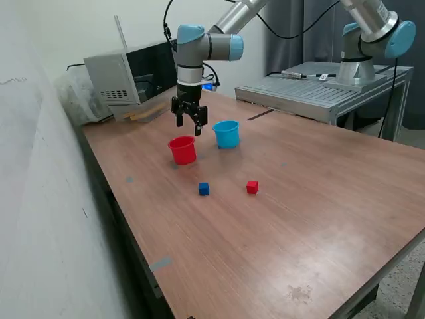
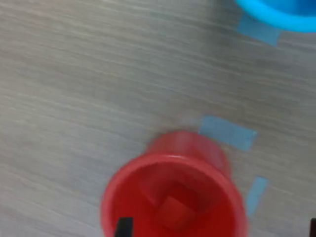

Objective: Place red objects in the red bin, and blue objects in the blue bin.

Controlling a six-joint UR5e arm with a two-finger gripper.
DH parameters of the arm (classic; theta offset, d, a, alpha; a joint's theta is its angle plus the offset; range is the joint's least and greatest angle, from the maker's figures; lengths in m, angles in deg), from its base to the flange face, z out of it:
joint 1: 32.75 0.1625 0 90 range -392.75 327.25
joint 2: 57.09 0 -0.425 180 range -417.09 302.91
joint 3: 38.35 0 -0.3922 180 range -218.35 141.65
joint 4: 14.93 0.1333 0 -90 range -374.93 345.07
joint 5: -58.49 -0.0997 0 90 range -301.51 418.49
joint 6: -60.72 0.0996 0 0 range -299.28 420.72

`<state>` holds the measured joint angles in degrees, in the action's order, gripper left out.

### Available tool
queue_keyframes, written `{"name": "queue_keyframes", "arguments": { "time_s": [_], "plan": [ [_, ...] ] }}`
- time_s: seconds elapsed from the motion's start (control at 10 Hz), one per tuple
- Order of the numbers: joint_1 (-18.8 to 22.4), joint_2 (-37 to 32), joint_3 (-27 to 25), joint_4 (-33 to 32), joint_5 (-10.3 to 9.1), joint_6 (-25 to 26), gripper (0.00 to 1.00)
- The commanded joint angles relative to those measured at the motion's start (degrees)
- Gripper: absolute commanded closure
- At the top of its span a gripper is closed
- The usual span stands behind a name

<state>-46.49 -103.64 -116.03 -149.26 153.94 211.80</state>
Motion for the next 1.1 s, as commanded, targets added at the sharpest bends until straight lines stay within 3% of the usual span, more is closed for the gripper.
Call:
{"name": "queue_keyframes", "arguments": {
  "time_s": [0.0,0.4,0.7,1.0],
  "plan": [
    [4.77,-3.70,-3.51,-0.05,0.00,0.53,0.00],
    [7.67,-8.46,-10.19,-0.05,0.00,2.73,0.00],
    [14.68,-10.93,-17.22,-0.66,-0.44,2.91,0.00],
    [18.48,-9.88,-16.89,-0.67,-3.16,2.91,0.00]
  ]
}}
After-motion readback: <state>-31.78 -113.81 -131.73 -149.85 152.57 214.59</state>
